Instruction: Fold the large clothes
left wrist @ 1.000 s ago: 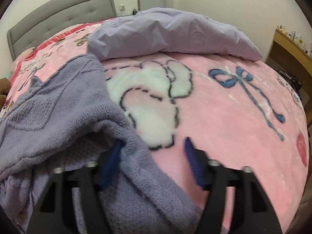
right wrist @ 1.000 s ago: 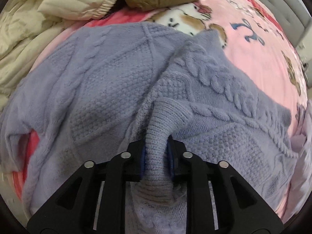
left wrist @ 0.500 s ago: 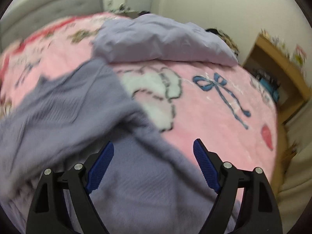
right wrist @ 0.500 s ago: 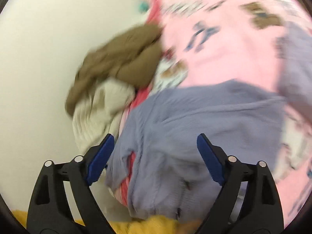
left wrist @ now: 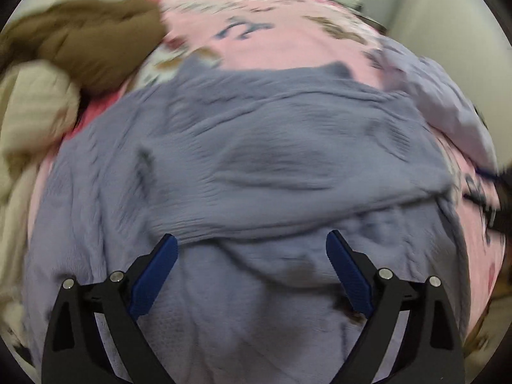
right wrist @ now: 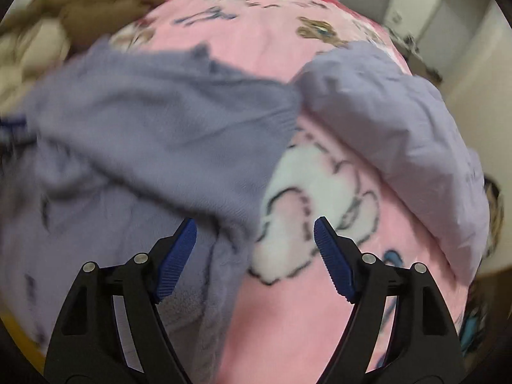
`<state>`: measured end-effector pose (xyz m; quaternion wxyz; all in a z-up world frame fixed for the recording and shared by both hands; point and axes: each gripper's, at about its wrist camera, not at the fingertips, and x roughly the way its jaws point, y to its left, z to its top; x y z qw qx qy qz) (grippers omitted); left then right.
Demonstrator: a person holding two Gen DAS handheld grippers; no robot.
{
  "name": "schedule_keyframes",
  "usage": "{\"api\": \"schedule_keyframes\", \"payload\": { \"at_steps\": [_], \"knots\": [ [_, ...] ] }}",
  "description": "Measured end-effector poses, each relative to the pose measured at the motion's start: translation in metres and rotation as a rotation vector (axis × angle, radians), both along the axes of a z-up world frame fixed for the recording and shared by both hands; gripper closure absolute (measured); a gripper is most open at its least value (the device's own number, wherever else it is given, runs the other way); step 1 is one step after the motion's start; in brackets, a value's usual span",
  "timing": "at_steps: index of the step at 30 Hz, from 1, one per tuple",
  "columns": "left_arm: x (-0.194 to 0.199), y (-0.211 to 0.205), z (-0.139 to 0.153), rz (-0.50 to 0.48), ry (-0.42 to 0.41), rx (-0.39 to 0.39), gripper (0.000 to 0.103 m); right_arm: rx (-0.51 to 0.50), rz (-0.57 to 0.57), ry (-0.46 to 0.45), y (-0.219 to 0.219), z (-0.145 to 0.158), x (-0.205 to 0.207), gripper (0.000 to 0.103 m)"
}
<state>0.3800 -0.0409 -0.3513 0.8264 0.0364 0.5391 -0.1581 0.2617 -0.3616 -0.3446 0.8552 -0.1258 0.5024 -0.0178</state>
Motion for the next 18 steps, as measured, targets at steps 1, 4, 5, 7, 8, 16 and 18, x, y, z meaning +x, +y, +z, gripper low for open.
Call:
{"api": "schedule_keyframes", "payload": {
  "at_steps": [1,4,5,7,8,16,18],
  "knots": [
    [0.002,0.006,-0.006,0.024,0.020,-0.018,0.011,-0.020,0.001,-0.003,0.002,-0.006,0.001,0.031],
    [0.011,0.020,-0.031,0.098,0.136,-0.128,0.011,-0.096,0.043,-0.006,0.014,-0.025,0.010,0.035],
    [0.011,0.024,-0.037,0.120,0.156,-0.154,0.011,-0.123,0.058,-0.006,0.018,-0.029,0.011,0.038],
    [0.015,0.037,-0.047,0.192,0.171,-0.229,0.011,-0.174,0.074,-0.001,0.015,-0.037,0.022,0.059],
    [0.016,0.042,-0.047,0.219,0.164,-0.265,0.010,-0.188,0.074,-0.001,0.013,-0.039,0.025,0.066],
    [0.033,0.048,-0.023,0.297,0.039,-0.354,0.020,-0.084,-0.106,-0.042,-0.020,-0.023,0.032,0.085],
    [0.032,0.038,-0.020,0.254,0.018,-0.318,0.020,-0.082,-0.112,0.016,-0.022,-0.037,0.033,0.085]
  ]
}}
